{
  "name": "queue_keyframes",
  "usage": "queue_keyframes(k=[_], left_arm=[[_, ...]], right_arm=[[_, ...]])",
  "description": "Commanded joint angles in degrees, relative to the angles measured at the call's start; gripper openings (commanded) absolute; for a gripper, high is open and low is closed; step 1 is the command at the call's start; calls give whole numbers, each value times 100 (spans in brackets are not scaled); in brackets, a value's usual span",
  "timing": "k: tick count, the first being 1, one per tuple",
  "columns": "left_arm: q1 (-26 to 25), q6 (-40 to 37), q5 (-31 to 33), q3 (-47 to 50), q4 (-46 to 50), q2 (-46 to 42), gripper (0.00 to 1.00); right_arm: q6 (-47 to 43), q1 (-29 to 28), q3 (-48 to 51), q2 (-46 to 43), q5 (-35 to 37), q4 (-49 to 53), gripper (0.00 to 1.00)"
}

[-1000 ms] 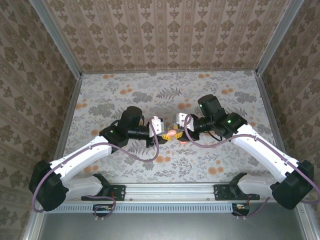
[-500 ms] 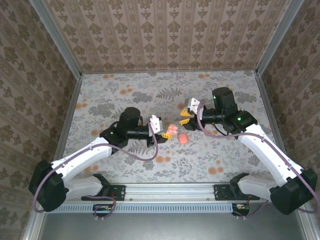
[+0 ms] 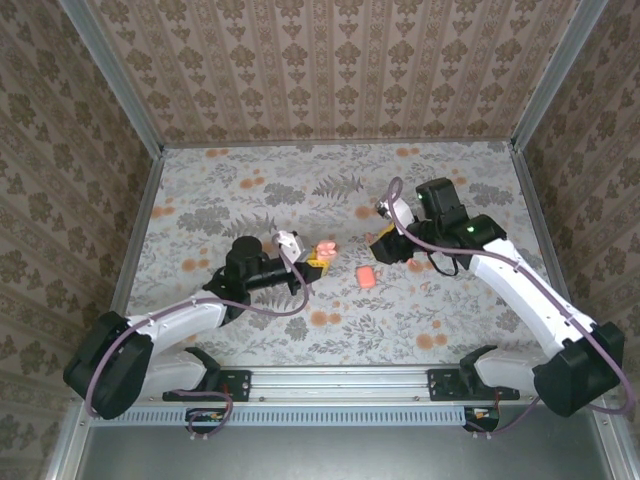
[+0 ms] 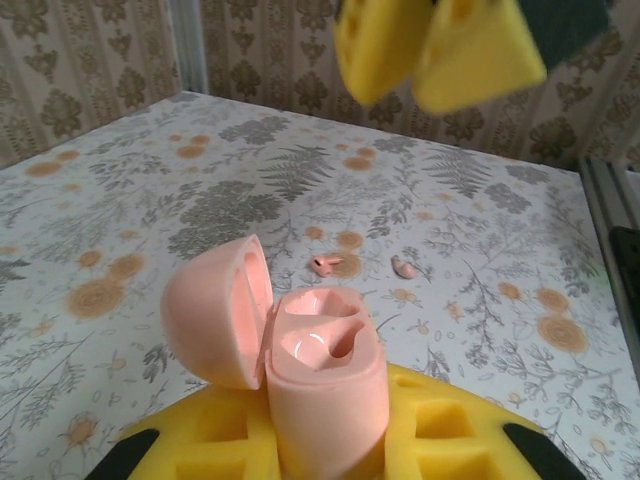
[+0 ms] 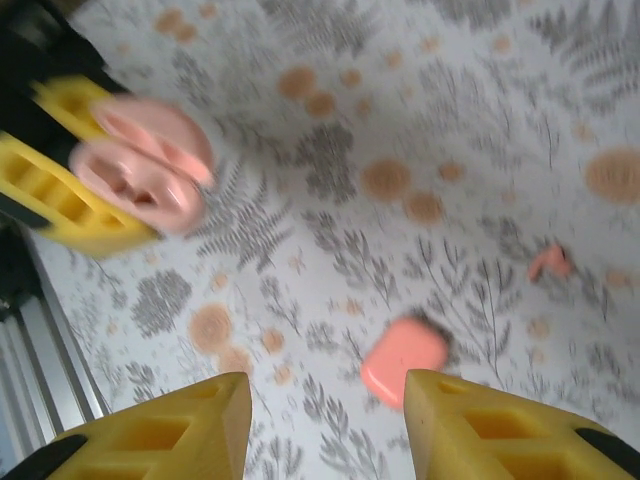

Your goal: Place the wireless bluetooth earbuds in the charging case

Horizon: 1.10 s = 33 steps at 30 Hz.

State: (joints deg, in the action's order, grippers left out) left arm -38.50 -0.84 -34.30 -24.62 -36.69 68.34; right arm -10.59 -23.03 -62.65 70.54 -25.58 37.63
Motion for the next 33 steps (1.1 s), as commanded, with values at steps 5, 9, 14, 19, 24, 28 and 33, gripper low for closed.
queue_keyframes(k=[5, 9, 14, 19, 24, 28, 33], left_arm=[[113, 205, 159, 91, -336, -106, 14], [159, 148, 152, 146, -176, -205, 14], [194, 144, 135, 155, -51, -259, 14], [211, 186, 125, 112, 49, -264, 14], [255, 324, 101, 98, 51, -268, 14], [290, 344, 117, 118, 115, -303, 14], [360, 339, 150, 124, 221, -381, 13]], right_arm=[[-2636, 121, -218, 225, -216, 1278, 51], [-4391, 182, -299, 529, -139, 1582, 55], [-5873, 204, -603, 1363, 333, 1960, 53], [-6720, 217, -755, 2204, 794, 1950, 51], [-7107, 286, -805, 2704, 808, 1524, 50], [-7288, 290, -936, 3064, 762, 1298, 50], [-7395, 286, -1131, 3422, 731, 1286, 50]])
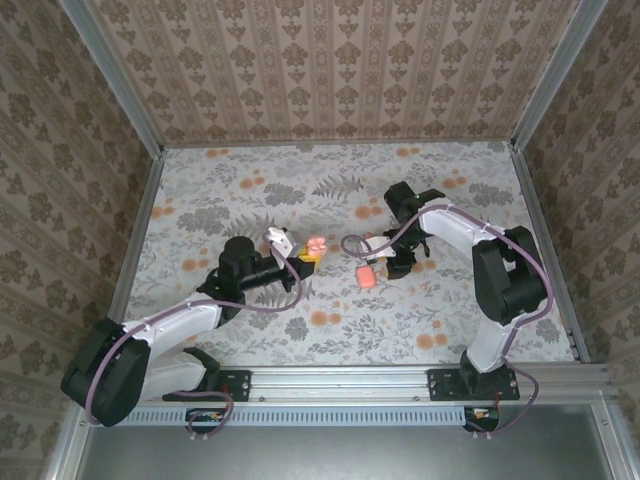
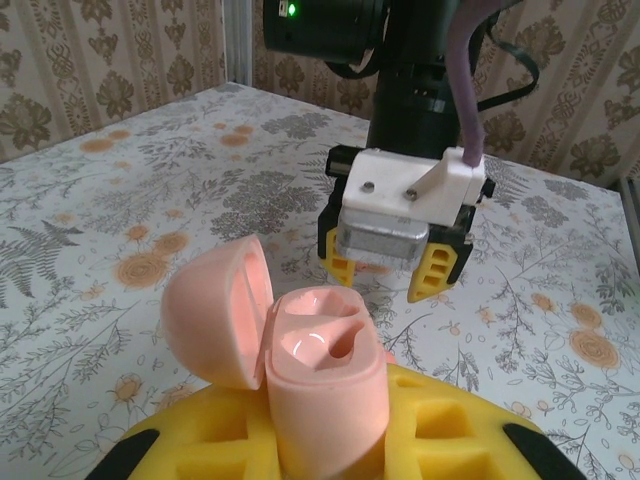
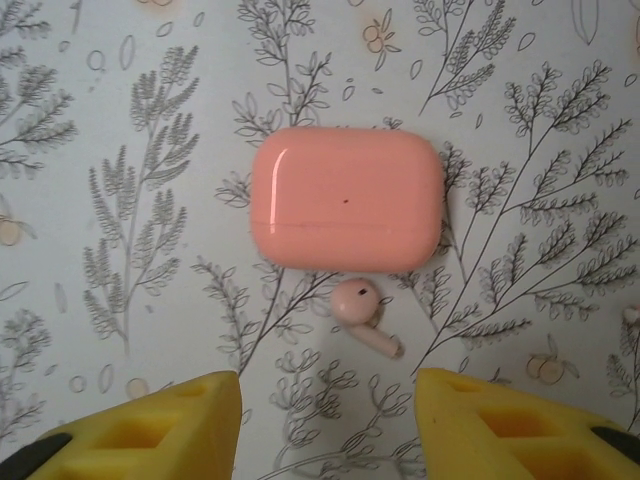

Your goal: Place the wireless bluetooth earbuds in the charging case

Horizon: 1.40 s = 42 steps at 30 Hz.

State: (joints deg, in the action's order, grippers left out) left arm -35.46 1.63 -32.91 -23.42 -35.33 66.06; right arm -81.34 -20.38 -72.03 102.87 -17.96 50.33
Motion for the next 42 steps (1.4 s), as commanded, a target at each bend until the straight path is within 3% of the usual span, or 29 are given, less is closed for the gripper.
queue_keyframes(k=[1, 22, 42], left_arm=[[65, 96, 4, 4, 103, -164, 13], [108, 99, 64, -115, 349, -185, 13], [110, 58, 6, -145, 417, -212, 13]], right_arm=[[-327, 15, -235, 268, -41, 44, 49], [-321, 25, -342, 996, -54, -17, 45], [265, 16, 391, 263, -25, 256, 36]])
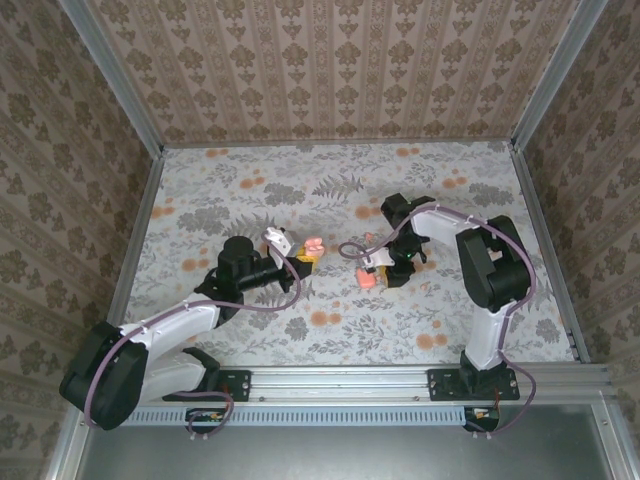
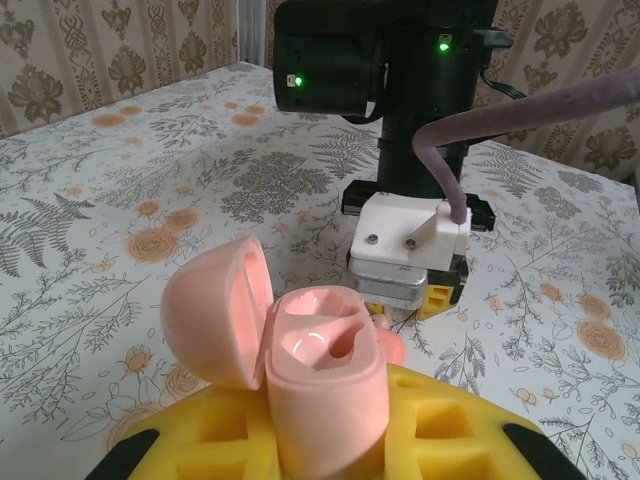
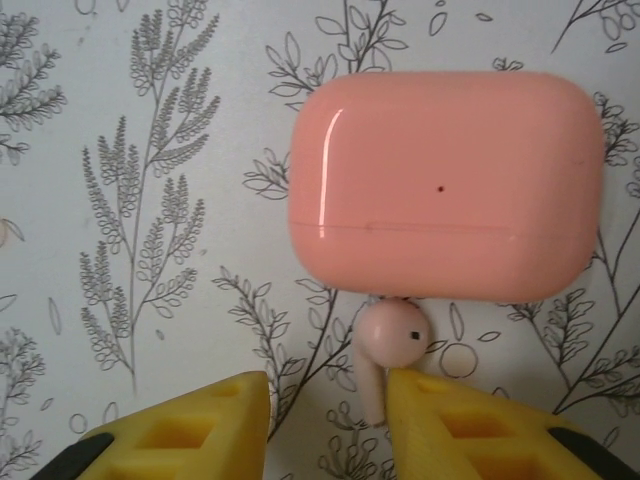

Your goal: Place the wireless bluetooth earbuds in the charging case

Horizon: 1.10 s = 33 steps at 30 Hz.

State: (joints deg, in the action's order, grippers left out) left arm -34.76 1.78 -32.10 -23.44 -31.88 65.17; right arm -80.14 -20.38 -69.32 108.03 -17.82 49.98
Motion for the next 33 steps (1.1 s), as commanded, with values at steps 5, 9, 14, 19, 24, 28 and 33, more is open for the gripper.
queue_keyframes(k=[5, 9, 14, 19, 24, 28, 33], left_arm=[[40, 67, -91, -117, 66, -183, 13], [31, 69, -89, -73, 68, -256, 13], [32, 102, -67, -8, 76, -394, 13], [37, 94, -39, 50, 127, -528, 13], [31, 77, 9, 75, 195, -617, 13], [31, 61, 67, 86, 215, -632, 13], [31, 17, 106, 59, 308, -663, 13]], right_arm=[[464, -1, 230, -426, -53, 531, 34], [609, -44, 430, -599, -90, 615, 34], [1182, -36, 499, -926, -142, 445, 35], [1106, -36, 549, -1090, 258, 152, 37], [930, -38, 429, -921, 547, -66, 38], [823, -43, 302, -705, 604, -214, 38], [774, -89, 124, -415, 518, -266, 38]])
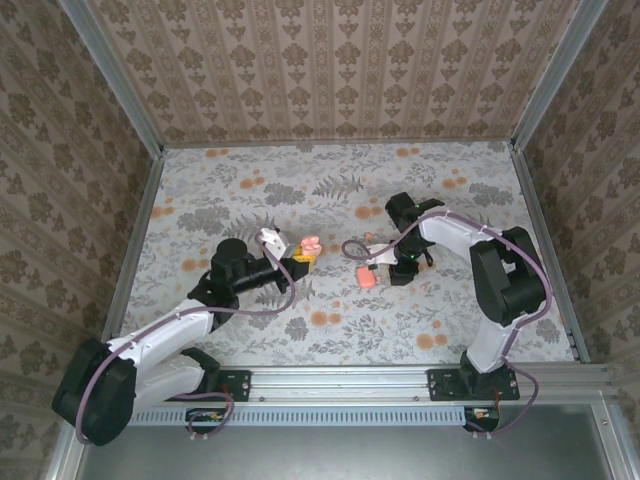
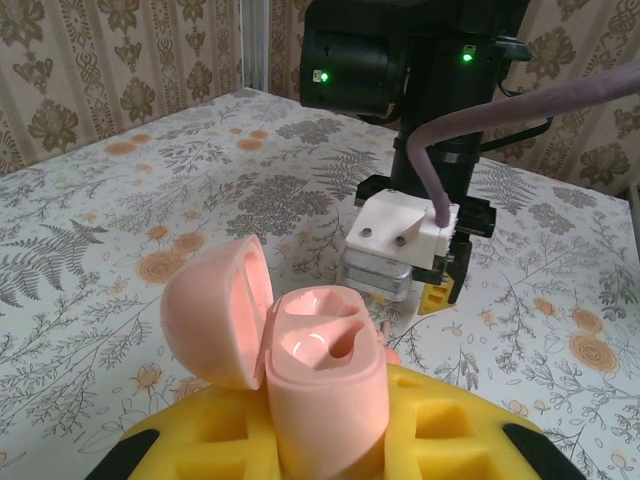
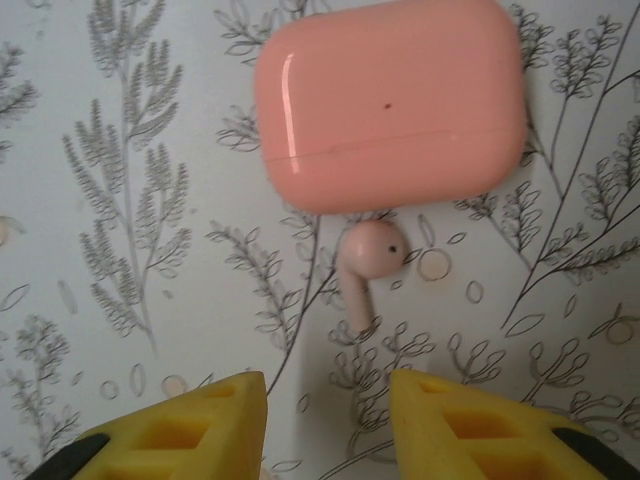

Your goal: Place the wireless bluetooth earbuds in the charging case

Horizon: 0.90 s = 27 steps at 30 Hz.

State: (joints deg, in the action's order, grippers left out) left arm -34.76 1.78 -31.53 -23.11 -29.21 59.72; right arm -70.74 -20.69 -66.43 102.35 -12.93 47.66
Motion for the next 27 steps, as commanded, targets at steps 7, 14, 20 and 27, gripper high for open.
queue_keyframes(k=[7, 14, 20, 27], left_arm=[[40, 7, 103, 9, 64, -128, 13], [40, -9, 125, 26, 91, -143, 13], [40, -28, 140, 53, 81, -147, 13], [40, 12, 145, 94, 55, -189, 13]], right_arm=[[-168, -122, -238, 426, -41, -42, 37], [-138, -181, -102, 448, -45, 72, 32], [-29, -225, 58, 339, -114, 155, 30], [134, -279, 206, 176, -205, 214, 28]])
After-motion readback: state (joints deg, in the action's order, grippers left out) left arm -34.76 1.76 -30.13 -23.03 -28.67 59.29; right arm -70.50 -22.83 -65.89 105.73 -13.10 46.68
